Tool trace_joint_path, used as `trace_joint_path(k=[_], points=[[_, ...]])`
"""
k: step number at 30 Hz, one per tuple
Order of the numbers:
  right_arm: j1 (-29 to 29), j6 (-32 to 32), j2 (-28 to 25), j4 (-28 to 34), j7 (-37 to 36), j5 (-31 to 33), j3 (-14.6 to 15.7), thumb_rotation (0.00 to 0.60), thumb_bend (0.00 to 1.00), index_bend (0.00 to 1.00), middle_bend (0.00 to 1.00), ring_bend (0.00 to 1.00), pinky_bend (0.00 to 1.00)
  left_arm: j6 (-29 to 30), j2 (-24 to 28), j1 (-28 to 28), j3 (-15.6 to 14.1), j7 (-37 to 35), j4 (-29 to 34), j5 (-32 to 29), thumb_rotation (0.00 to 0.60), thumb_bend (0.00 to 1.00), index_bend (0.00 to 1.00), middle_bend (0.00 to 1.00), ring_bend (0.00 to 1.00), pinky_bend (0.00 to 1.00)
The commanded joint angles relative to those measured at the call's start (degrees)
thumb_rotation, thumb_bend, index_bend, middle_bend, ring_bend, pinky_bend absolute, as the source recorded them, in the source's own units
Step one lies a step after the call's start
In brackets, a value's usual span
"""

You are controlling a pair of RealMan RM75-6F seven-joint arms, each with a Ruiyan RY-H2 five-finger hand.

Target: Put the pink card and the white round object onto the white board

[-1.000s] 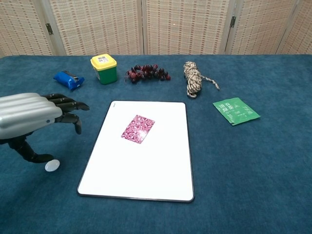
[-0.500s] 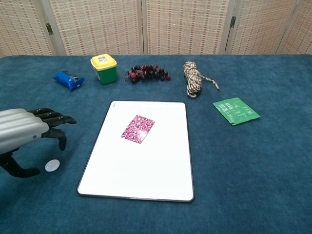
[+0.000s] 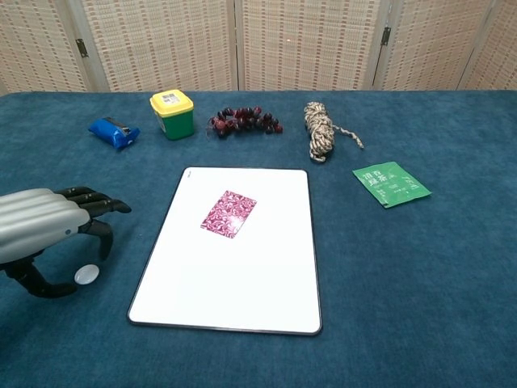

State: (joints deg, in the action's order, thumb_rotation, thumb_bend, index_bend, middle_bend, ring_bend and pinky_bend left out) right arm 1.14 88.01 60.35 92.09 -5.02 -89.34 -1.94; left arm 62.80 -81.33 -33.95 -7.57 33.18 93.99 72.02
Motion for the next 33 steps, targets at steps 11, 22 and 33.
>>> trace_joint_path(k=[11, 22, 33], points=[[-0.44, 0.43, 0.07, 0.11, 0.18, -0.05, 0.22, 0.6, 0.35, 0.14, 0.14, 0.22, 0.02, -2.26, -0.57, 0.69, 1.62, -0.91, -1.7, -0.53, 0.6, 0.32, 0.47, 0.11, 0.06, 0.0], [-0.68, 0.76, -0.12, 0.8, 0.8, -0.28, 0.31, 0.6, 0.35, 0.15, 0.14, 0.22, 0.02, -3.13, -0.55, 1.41, 2.32, -1.88, -2.31, -0.08, 0.6, 0.35, 0.5, 0.13, 0.08, 0.0], [-0.83, 0.97, -0.2, 1.33, 1.42, -0.53, 0.38, 0.6, 0.35, 0.15, 0.14, 0.22, 0.02, -4.9, 1.36, -0.03, 4.81, -3.25, -0.9, 0.6, 0.6, 0.39, 0.51, 0.14, 0.08, 0.0]])
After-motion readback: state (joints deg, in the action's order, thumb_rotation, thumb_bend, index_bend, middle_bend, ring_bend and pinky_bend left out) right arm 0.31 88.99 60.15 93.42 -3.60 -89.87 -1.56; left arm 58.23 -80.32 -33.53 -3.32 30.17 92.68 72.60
